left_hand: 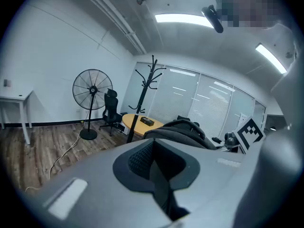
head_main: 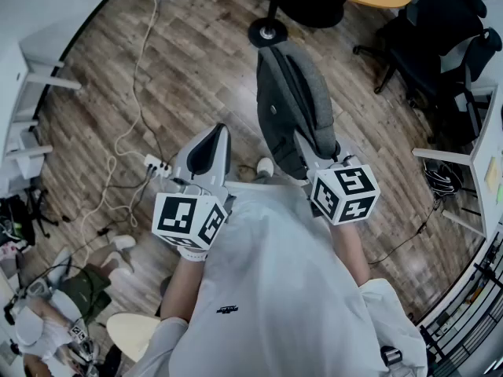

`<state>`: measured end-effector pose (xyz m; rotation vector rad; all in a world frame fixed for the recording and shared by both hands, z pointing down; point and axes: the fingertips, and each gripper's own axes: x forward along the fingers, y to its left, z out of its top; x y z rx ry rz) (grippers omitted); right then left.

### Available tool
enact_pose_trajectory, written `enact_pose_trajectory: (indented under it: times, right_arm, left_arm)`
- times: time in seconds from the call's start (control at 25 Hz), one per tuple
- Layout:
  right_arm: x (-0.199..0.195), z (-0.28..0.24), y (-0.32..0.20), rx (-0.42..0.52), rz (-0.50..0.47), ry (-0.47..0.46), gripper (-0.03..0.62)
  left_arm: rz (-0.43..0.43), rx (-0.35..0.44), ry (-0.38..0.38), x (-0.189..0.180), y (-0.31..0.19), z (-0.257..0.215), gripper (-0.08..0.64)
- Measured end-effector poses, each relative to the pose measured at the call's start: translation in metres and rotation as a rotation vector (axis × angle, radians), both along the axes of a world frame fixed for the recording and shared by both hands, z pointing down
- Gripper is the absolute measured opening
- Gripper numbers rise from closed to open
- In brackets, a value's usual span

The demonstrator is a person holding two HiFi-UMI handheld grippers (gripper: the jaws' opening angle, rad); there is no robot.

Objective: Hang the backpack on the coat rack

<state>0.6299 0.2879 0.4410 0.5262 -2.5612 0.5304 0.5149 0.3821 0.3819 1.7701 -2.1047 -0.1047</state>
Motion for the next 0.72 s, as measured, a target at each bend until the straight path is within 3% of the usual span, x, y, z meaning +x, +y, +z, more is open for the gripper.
enact_pose_trajectory:
  times: [0.16,0.32,0.48,0.72]
  right_arm:
    - [0.014,0.0,0.012,-0.02,0.022,0.015,0.097]
    - [0.01,-0.001,0.023,-0.012,0.056,0.014,0.097]
    - [-0.001,-0.001,0.028,-0.014,0.092,0.011,0.098]
    - [-0.038,-0.004,0.045,-0.02,0.102,0.021,0.1]
  left_arm:
    - [0.034,0.002,0.068,0.014,0.003,0.004,0.018]
    - [0.082,0.001,0.056,0.01,0.007,0.004,0.018]
    - [0.08,0.014,0.028,-0.011,0.017,0.0,0.018]
    - [0.052,0.012,0.062,-0.056,0.045,0.006,0.018]
